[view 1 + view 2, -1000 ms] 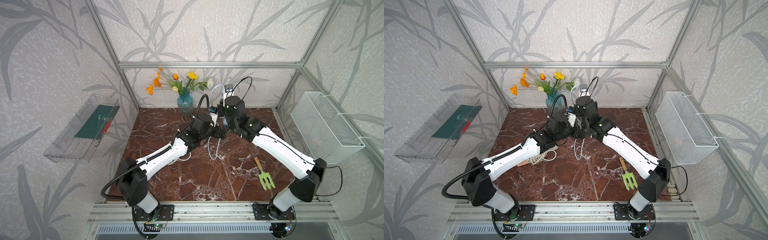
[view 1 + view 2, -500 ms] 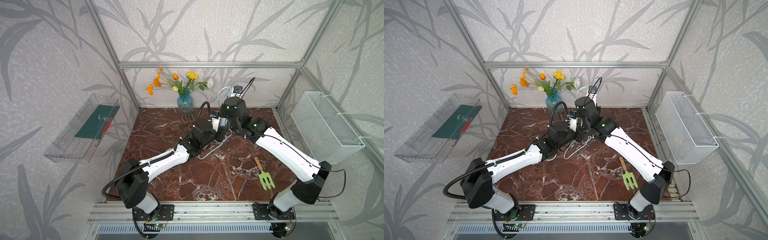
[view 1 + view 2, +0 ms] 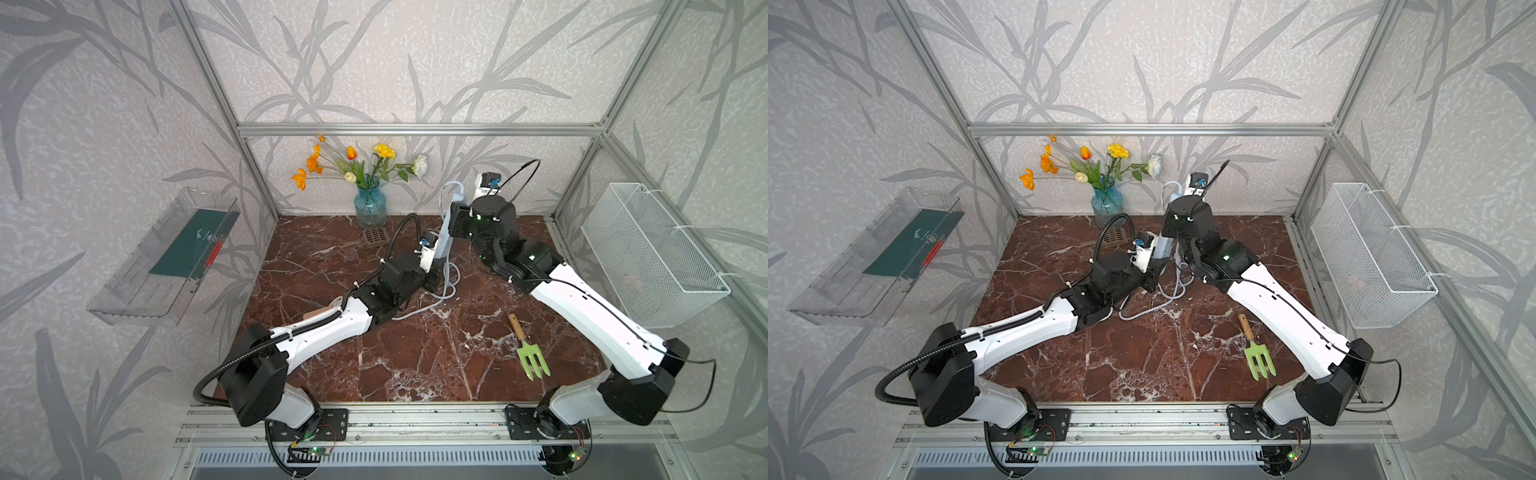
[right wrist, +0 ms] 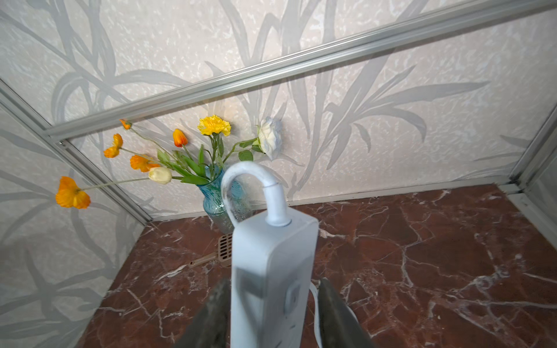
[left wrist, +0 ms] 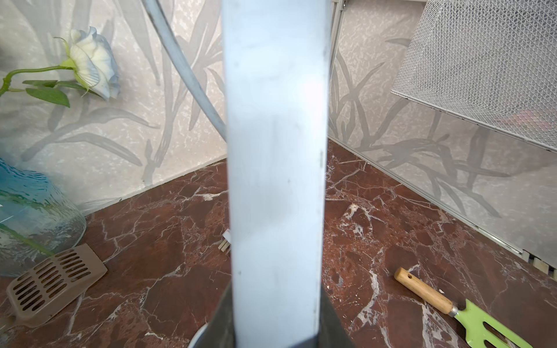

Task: Wrap the cord around the power strip
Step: Pick up the power strip from the center of the board.

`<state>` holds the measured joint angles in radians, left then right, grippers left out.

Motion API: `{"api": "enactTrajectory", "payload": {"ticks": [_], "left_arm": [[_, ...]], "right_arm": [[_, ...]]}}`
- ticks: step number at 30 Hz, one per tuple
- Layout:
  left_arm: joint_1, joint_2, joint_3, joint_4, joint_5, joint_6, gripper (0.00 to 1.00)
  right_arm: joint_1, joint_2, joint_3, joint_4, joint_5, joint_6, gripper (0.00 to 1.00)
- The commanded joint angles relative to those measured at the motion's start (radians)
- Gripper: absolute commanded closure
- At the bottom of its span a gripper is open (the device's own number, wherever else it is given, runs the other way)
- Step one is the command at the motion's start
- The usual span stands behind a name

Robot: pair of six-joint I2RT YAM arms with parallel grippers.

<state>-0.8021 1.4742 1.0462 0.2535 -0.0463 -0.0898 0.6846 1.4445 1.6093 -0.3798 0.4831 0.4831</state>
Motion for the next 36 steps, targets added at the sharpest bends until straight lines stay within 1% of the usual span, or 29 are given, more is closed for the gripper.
{"api": "enactTrajectory", "payload": {"ticks": [1,2,4,6,7,9,11,14,16,21,26,28,29,30,32,33,34,36], "left_arm": [[0.032,-0.048,0.067,-0.033,0.062,-0.045,1.00],[0.052,-0.046,0.075,-0.052,0.104,-0.072,1.00],[0.106,-0.041,0.092,-0.077,0.223,-0.141,1.00],[0.163,-0.037,0.105,-0.073,0.382,-0.204,1.00],[0.182,-0.036,0.114,-0.071,0.461,-0.219,1.00],[0.209,-0.032,0.137,-0.081,0.621,-0.231,1.00],[0.225,-0.023,0.155,-0.086,0.748,-0.236,1.00],[0.243,-0.013,0.164,-0.088,0.848,-0.262,1.00],[0.244,-0.016,0.158,-0.068,0.872,-0.281,1.00],[0.245,-0.004,0.164,-0.044,0.967,-0.318,1.00],[0.251,0.012,0.184,-0.005,1.107,-0.367,1.00],[0.253,0.023,0.209,-0.032,1.136,-0.363,1.00],[0.255,0.027,0.222,-0.061,1.132,-0.345,0.99],[0.256,0.029,0.233,-0.085,1.124,-0.330,0.97],[0.267,0.032,0.243,-0.112,1.099,-0.318,0.90],[0.272,0.030,0.243,-0.113,1.093,-0.324,0.86],[0.278,0.029,0.243,-0.108,1.088,-0.336,0.79],[0.282,0.027,0.242,-0.100,1.076,-0.366,0.66]], "right_arm": [[-0.098,-0.085,-0.049,-0.022,-0.197,0.031,0.43],[-0.132,-0.109,-0.074,-0.026,-0.249,0.041,0.41],[-0.183,-0.150,-0.118,-0.021,-0.339,0.054,0.36],[-0.230,-0.180,-0.149,-0.012,-0.441,0.067,0.27],[-0.247,-0.185,-0.154,-0.007,-0.492,0.069,0.25],[-0.263,-0.172,-0.139,-0.008,-0.596,0.076,0.23],[-0.264,-0.147,-0.119,-0.006,-0.674,0.099,0.23],[-0.263,-0.121,-0.121,0.047,-0.752,0.179,0.23],[-0.263,-0.098,-0.119,0.081,-0.782,0.221,0.23],[-0.261,-0.066,-0.132,0.202,-0.886,0.284,0.23],[-0.261,-0.041,-0.168,0.313,-0.962,0.316,0.25],[-0.262,-0.030,-0.186,0.356,-0.978,0.353,0.31],[-0.263,-0.031,-0.200,0.380,-0.973,0.376,0.36],[-0.261,-0.037,-0.213,0.398,-0.957,0.394,0.44],[-0.262,-0.059,-0.254,0.450,-0.906,0.420,0.64],[-0.263,-0.066,-0.268,0.475,-0.894,0.423,0.71],[-0.263,-0.074,-0.283,0.495,-0.881,0.427,0.78],[-0.263,-0.085,-0.310,0.555,-0.877,0.441,0.86]]}}
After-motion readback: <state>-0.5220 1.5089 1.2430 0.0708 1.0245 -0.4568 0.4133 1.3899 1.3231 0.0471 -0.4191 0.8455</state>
